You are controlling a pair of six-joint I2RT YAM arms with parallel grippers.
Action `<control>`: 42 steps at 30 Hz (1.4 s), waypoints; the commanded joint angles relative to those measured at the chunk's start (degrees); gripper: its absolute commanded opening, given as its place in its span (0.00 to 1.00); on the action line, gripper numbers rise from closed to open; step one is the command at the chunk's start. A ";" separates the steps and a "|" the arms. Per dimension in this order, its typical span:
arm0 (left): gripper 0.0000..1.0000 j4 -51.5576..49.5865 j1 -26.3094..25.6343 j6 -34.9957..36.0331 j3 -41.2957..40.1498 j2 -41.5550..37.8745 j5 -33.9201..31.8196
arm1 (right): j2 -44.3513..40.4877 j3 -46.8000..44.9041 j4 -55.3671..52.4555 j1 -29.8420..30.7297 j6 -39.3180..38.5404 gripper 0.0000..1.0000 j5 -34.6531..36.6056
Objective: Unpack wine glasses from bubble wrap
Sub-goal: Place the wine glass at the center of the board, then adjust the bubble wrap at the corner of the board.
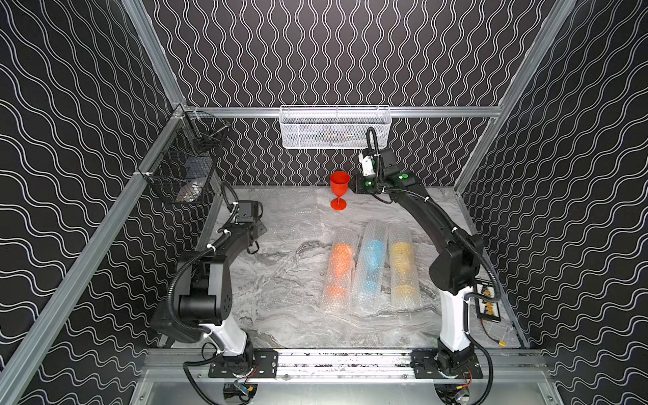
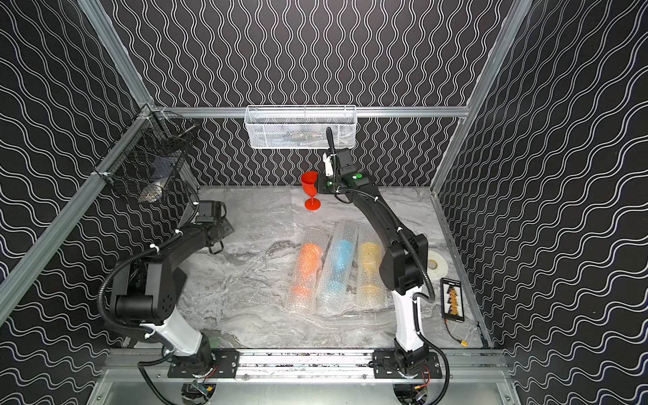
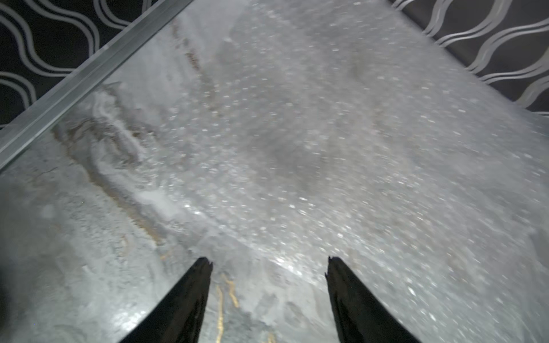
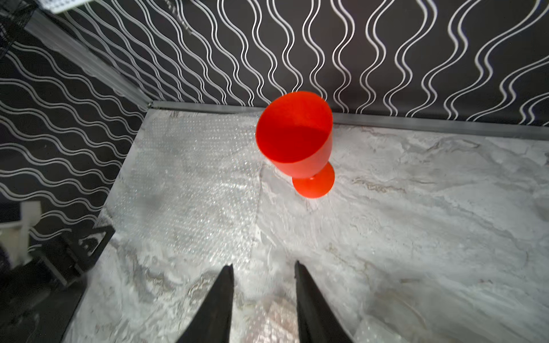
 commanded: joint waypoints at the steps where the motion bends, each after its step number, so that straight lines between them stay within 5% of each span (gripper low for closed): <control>1: 0.67 -2.96 2.02 -3.17 0.50 1.21 1.07 | -4.27 -4.03 3.95 0.10 1.76 0.36 -3.39; 8: 0.67 0.10 3.89 -4.13 0.57 5.83 9.00 | -8.15 -10.45 5.13 0.10 2.07 0.36 -5.89; 27: 0.67 -0.16 5.71 -1.58 11.33 18.82 3.73 | -9.38 -12.97 3.22 0.10 1.46 0.37 -7.88; 35: 0.67 -0.25 6.00 -0.71 13.25 18.08 3.86 | -10.02 -14.51 2.70 0.10 1.19 0.37 -8.37; 42: 0.67 2.42 4.97 -0.30 8.82 9.14 7.27 | -11.22 -18.02 3.26 -0.07 1.97 0.37 -10.34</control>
